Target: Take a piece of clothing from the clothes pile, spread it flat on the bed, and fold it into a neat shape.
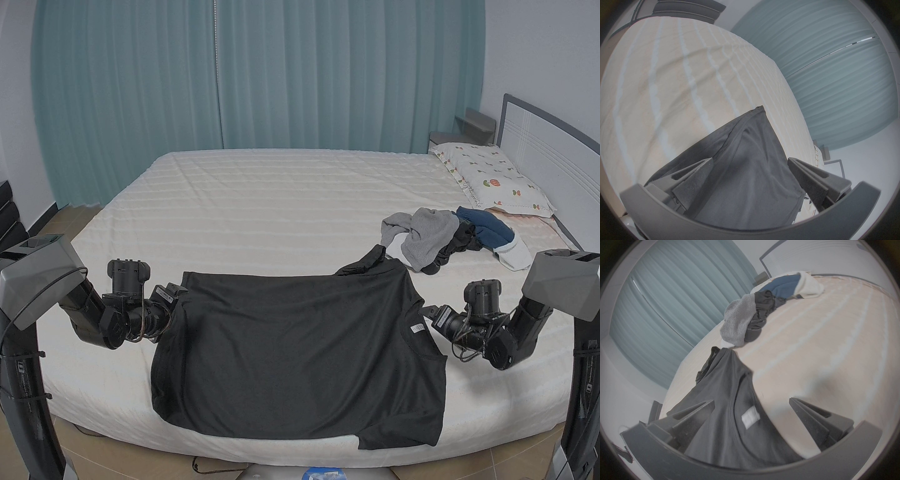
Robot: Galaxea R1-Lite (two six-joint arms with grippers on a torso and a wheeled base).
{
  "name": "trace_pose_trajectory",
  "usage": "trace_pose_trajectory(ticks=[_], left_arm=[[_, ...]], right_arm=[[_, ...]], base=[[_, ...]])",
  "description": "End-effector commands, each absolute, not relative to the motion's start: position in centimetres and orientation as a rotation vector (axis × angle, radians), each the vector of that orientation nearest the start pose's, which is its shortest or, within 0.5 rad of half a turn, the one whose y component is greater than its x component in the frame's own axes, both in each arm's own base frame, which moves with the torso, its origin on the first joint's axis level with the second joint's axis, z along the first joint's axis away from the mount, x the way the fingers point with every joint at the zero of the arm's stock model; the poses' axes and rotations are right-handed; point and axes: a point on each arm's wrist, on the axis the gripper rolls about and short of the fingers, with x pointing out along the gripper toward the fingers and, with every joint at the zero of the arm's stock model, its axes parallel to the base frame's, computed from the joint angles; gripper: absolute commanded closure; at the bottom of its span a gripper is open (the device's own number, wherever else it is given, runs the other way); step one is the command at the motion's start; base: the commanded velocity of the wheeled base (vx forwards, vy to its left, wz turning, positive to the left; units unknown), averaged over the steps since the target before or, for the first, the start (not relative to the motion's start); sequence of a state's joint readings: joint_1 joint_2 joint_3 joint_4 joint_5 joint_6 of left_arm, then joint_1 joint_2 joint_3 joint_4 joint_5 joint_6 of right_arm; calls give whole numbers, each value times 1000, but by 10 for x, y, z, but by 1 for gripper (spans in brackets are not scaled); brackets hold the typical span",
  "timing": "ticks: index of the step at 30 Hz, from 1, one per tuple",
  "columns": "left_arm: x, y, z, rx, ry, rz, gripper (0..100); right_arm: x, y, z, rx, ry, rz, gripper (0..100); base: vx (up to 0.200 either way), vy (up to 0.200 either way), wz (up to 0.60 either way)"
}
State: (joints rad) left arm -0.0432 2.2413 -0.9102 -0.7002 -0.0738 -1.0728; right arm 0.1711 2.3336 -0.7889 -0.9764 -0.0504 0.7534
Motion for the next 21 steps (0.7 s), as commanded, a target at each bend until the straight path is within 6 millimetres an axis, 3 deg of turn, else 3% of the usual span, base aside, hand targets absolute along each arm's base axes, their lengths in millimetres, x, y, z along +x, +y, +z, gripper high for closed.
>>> trace_pose_trajectory(ticks=[1,6,21], left_arm=[[376,-19,31,-1039,637,212,0],[373,-19,32,-1039,641,211,0],[367,-29,27,-1005,678,190,0]], right_arm=[[301,58,11,813,561,-39,0],[287,56,-1,962,586,11,0],[271,52,-7,992,641,39,0]], base=[[0,0,0],[0,0,0],[0,0,0]])
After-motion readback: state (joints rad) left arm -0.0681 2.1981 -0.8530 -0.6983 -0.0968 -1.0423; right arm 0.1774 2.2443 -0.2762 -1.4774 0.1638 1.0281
